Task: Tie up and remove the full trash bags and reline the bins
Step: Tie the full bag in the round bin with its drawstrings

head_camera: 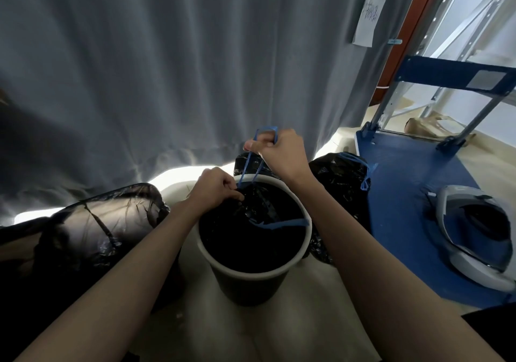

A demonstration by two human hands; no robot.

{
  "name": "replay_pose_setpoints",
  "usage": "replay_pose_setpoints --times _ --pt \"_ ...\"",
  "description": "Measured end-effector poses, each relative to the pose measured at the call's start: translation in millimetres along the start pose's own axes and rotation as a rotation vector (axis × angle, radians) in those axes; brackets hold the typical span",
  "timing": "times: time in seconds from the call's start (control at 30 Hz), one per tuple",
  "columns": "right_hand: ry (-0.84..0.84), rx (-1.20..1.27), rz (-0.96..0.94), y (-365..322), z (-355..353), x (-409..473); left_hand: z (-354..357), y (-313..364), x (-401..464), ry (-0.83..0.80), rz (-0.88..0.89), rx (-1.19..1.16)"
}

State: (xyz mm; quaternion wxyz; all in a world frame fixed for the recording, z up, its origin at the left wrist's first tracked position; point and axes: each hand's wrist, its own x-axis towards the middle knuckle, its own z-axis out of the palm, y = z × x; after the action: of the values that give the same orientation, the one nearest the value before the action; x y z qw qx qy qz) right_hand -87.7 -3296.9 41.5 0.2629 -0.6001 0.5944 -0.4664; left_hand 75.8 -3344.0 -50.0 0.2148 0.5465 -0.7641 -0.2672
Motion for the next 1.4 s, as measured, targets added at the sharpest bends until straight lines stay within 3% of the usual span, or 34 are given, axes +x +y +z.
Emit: replay_pose_setpoints --times 0.1,0.27,0.53,0.67,0.73,0.83,0.93,1.27,1.4 --pt "-0.115 0.020 0.017 -0.4 -6.8 0.9 -7.6 13.0 2.3 0.028 0.126 -0.055" --pt "-0.205 0.046 -0.037 -1.4 -5.9 2.3 -18.3 63.3 -4.3 -0.051 0.282 -0.377" --pt "-0.204 0.319 0.082 4.6 -24.5 -12.0 -11.9 54.2 1.1 -0.138 0.156 -0.515" --pt "-0.134 0.182 0.262 33.7 -39.0 -16.0 -18.2 49.2 -6.8 -0.131 0.069 -0.653" --pt "-0.236 0.028 0.316 55.8 -45.5 -21.4 -19.8 47.2 -10.2 -0.124 0.041 -0.701" --pt "-0.572 -0.165 0.376 72.0 -53.7 -36.8 -21.1 45.3 -11.8 -0.103 0.024 -0.748" --pt "-0.771 -0.107 0.282 76.9 -54.7 -49.2 -23.0 42.5 -12.3 -0.065 0.020 -0.733" --pt "-0.944 -0.158 -0.013 58.9 -37.0 -65.6 -30.6 40.4 -18.0 0.036 -0.043 -0.733" --pt "-0.964 -0.204 -0.043 47.2 -34.1 -70.4 -35.2 41.0 -21.1 0.062 -0.052 -0.728"
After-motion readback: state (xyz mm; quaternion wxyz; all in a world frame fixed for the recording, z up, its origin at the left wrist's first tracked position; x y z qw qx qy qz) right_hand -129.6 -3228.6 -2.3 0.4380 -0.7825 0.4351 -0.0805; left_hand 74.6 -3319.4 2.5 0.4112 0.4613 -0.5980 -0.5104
